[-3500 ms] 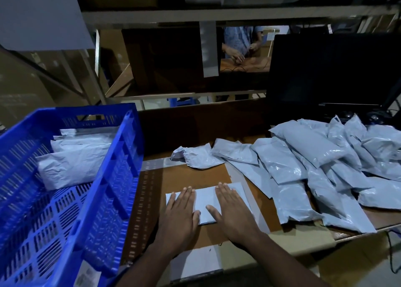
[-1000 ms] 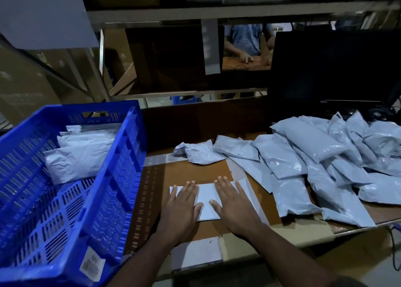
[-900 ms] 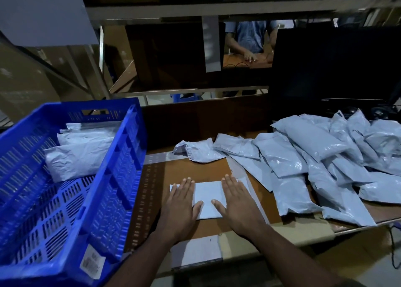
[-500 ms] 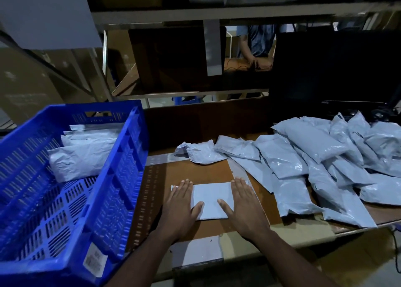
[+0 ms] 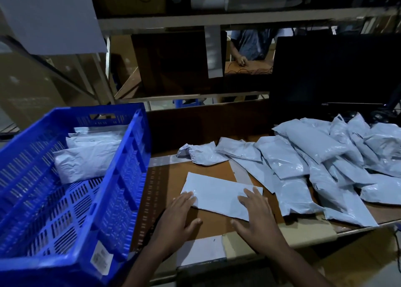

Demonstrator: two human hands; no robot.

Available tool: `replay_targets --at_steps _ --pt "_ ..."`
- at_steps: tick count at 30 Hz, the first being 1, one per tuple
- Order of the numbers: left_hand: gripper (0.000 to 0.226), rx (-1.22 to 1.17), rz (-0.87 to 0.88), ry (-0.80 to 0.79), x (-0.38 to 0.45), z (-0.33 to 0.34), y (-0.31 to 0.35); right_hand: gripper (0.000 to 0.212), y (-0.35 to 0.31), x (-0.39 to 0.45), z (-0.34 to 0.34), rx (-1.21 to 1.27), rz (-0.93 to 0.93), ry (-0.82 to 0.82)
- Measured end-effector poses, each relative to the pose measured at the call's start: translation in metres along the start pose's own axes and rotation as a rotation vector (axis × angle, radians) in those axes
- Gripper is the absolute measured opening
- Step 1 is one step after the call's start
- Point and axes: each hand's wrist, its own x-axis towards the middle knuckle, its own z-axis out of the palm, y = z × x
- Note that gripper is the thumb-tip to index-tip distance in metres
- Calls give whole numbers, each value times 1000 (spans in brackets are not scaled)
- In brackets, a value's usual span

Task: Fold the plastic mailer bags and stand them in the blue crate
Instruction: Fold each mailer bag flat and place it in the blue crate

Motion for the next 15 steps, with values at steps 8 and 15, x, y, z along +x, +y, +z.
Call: replay_targets --at_steps 8,15 --pt "69 82 -79 83 2 -11 5 14 2 -2 2 50 -55 133" --pt "21 121 -39 130 7 -17 3 24 -4 5 -20 177 -43 95"
